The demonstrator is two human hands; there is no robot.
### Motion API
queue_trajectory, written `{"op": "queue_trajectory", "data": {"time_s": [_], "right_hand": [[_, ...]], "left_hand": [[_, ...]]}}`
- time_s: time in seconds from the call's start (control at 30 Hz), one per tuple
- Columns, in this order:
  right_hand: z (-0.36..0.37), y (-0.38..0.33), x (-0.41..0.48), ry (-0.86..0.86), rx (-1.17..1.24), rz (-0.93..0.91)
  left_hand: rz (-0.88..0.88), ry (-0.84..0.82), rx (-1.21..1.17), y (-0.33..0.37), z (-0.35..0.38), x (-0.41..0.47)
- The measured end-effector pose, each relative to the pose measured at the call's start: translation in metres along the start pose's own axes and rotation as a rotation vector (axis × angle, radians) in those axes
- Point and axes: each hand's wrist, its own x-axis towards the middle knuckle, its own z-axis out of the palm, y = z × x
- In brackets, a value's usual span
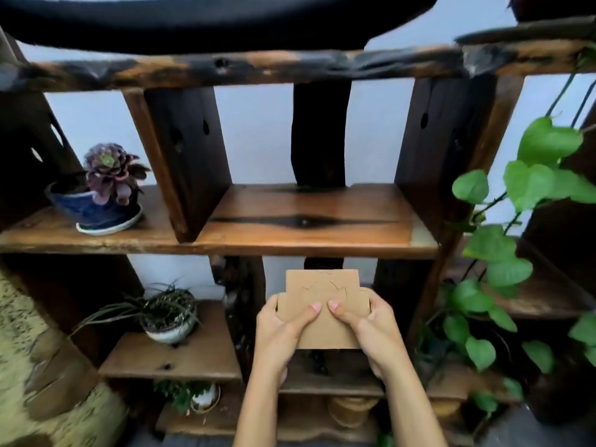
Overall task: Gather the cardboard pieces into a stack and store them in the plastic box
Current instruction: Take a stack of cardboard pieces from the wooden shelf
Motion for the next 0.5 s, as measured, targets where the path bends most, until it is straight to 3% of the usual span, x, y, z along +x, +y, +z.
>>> {"op": "queue_trajectory", "data": {"time_s": [0.2, 0.5], "right_hand": [[0.011, 0.024, -0.062, 0.086, -0.073, 0.078], [0.019, 0.025, -0.122, 0.152, -0.012, 0.067]], "left_hand": [[-0.1, -0.034, 0.013, -0.023, -0.03, -0.046], [-0.099, -0.11, 0.035, -0.016, -0.052, -0.094]]}}
